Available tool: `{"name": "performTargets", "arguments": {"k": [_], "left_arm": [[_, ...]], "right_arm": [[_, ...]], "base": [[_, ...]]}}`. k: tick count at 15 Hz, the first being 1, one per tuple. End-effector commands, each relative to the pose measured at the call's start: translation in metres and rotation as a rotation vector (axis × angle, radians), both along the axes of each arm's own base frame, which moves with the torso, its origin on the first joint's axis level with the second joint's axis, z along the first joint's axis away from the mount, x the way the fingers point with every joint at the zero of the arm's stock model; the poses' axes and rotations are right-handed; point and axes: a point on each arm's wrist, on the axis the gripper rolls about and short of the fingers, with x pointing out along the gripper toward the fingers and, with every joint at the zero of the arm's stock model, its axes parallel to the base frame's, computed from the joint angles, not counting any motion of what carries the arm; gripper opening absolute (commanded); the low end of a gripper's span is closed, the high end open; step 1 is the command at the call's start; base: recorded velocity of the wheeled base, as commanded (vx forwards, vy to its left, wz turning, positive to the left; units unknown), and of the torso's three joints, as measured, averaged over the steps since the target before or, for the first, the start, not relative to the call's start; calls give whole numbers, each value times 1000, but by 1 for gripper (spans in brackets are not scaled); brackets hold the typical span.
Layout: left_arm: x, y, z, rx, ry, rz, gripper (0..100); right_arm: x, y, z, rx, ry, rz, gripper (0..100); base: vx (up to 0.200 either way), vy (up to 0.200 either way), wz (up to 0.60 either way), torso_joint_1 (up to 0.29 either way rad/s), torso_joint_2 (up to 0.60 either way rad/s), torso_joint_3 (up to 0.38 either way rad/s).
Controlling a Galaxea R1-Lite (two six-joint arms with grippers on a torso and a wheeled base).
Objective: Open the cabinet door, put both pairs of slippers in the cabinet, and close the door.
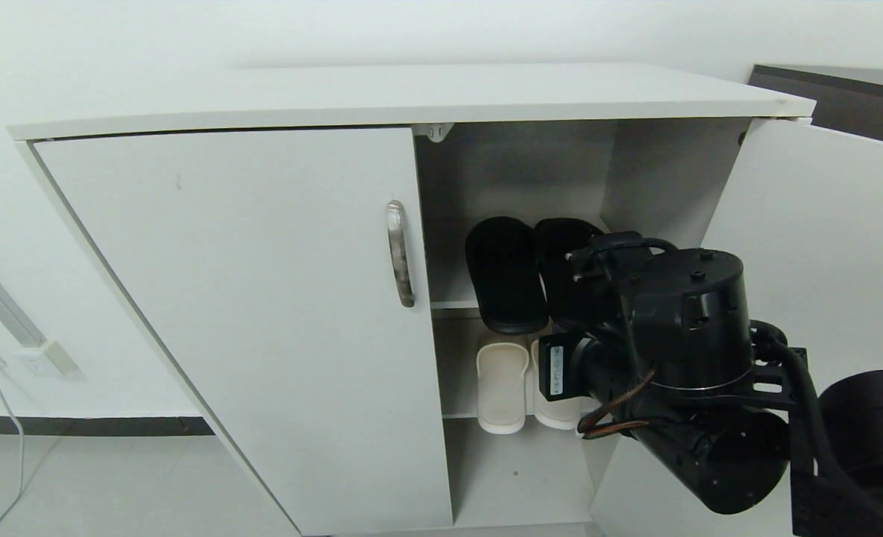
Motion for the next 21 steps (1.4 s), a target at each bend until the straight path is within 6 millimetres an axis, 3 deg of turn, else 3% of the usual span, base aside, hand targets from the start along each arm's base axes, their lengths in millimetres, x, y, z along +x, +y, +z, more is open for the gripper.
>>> {"name": "performTargets", "arguments": {"k": [1,6,21], "left_arm": [[0,0,0,0,1,1,0],[0,0,0,0,1,1,0],[0,0,0,0,1,-1,0]], "right_arm": [[-2,2,-3,-8,6,7,0],[-5,5,-4,-8,7,20,0],[-3,7,-19,-39,29,19,0]], "base": [[0,0,0,0,0,0],[0,0,0,0,0,0],[-200,0,0,1,2,3]]}}
